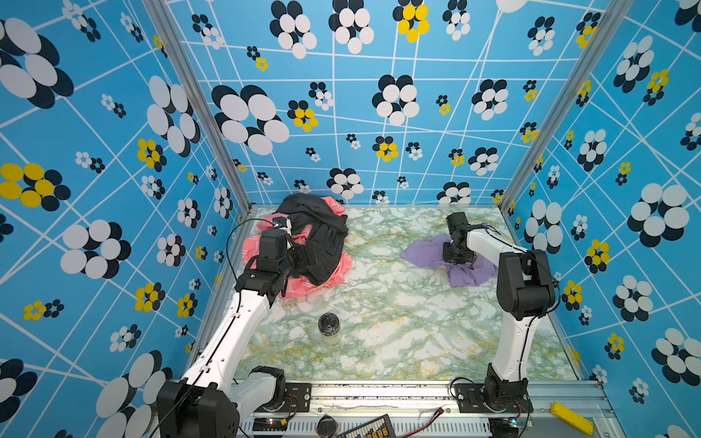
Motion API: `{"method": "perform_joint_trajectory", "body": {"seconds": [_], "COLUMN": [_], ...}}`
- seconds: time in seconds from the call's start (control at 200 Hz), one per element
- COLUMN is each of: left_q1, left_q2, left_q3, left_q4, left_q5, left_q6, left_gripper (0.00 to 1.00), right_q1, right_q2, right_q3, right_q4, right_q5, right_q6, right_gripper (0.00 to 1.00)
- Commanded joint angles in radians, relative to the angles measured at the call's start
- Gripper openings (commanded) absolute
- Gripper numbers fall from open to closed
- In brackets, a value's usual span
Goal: Pick out a specific cloth from the pile
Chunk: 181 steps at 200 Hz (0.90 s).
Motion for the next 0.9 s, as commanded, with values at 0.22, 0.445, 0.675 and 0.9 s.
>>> {"method": "perform_joint_trajectory", "body": {"seconds": [0.22, 0.445, 0.675, 0.9], "left_q1": [0.142, 0.195, 0.203, 0.202], "left_q2": [0.039, 0.097, 0.113, 0.163], "left_q3": [-0.149, -0.243, -0.377, -0.480], "left_q4": [0.240, 0.413, 0.636, 0.838], "left_q5": [-0.046, -0.067, -0.122, -0.158], "left_q6": [0.049, 0.078, 0.140, 0.190], "left_gripper": [0.99, 0.99, 0.99, 0.99], "right_q1": [0.005, 0.005, 0.005, 0.005], "right_q2": [-0.295, -0.524, -0.717, -0.738], "right_q3": [-0.162, -0.352, -0.655, -0.878], "right_q4": [0.172, 0.343, 0.656, 0.956], "right_q5": [-0.101, -0.086, 0.027, 0.111], "right_q6": [-0.006, -0.062, -0.136, -0.187], "right_gripper": [0.71, 0.95, 0.99, 0.99]}}
